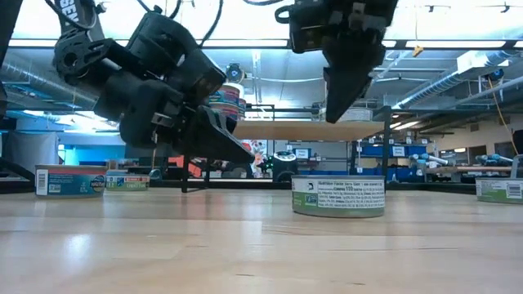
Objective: Stack canned seafood by type on shelf
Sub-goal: Stack the green tuna can on the bottom green tuna can on the shelf
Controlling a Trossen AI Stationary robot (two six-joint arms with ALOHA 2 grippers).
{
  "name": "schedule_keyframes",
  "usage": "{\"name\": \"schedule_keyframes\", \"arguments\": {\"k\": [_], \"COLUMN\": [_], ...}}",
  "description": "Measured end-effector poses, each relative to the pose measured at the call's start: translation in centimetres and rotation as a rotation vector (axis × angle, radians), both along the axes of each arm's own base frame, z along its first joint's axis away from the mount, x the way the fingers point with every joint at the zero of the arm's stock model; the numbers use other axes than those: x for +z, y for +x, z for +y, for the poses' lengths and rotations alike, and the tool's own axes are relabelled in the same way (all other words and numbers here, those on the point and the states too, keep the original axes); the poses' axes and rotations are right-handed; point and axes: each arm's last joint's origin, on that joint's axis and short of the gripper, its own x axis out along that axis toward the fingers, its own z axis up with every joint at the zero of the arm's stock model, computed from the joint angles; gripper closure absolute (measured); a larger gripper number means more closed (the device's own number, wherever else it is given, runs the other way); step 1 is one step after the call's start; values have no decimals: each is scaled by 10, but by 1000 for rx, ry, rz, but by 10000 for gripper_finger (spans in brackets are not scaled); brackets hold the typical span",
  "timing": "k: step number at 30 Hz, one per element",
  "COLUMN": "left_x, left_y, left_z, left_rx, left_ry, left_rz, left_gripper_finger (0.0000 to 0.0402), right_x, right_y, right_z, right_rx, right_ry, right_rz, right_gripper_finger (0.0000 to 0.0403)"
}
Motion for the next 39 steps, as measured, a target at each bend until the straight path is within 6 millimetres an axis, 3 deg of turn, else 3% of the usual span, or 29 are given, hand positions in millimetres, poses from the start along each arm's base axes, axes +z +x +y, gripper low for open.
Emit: {"name": "schedule_keyframes", "arguments": {"k": [3, 7, 11, 17, 27, 32, 39], "left_x": [-2, 0, 7, 23, 20, 9, 6], "left_y": [1, 6, 15, 34, 59, 73, 75], "left_z": [0, 2, 10, 12, 14, 12, 14], "left_rx": [13, 37, 23, 8, 83, 87, 152], "left_ry": [-20, -74, -233, -322, -345, -345, -329], "left_rz": [51, 57, 107, 204, 291, 316, 345], "left_gripper_finger": [396, 396, 396, 381, 287, 280, 292], "right_x": [-12, -31, -46, -68, -93, -96, -96], "right_y": [-7, -21, -35, -38, -48, -49, -49], "right_z": [22, 52, 67, 66, 58, 58, 57], "right_rx": [60, 91, 64, 9, -10, 1, 21], "right_ry": [-4, 24, 13, -5, -18, -11, -20], "right_rz": [-7, -1, 28, -83, -117, -150, -153], "right_gripper_finger": [333, 388, 385, 394, 393, 395, 394]}}
